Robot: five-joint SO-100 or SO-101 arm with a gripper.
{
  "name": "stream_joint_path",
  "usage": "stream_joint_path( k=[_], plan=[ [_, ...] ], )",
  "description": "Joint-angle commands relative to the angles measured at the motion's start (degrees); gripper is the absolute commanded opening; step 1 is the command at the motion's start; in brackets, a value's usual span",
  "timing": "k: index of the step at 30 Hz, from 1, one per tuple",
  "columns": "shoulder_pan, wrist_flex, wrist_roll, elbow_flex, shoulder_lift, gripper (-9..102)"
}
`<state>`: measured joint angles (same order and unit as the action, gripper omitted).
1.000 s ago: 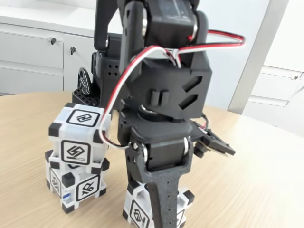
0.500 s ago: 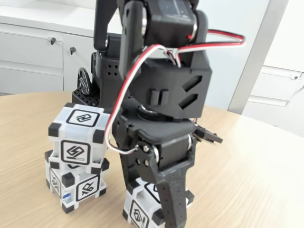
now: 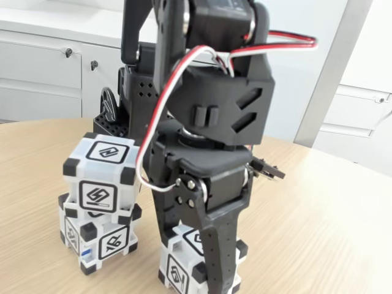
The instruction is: Stack cubes from left to right.
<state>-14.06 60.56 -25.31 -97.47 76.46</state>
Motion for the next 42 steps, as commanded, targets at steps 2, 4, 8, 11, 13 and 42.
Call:
stream_joint_path(
  k=[2, 4, 8, 11, 13, 42],
  plan=[
    [0.3, -0.7, 2.3, 2.2, 0.9, 17],
    [0.3, -0.7, 3.4, 2.3, 1.0, 17],
    [0.3, -0.7, 5.1, 2.5, 1.3, 17],
    [0.1, -0.6, 6.9, 2.5, 4.8, 18],
    [-0.5, 0.4, 7.5, 2.5, 7.9, 18],
    [0.3, 14.1, 18.8, 13.4, 36.1, 18]
  ],
)
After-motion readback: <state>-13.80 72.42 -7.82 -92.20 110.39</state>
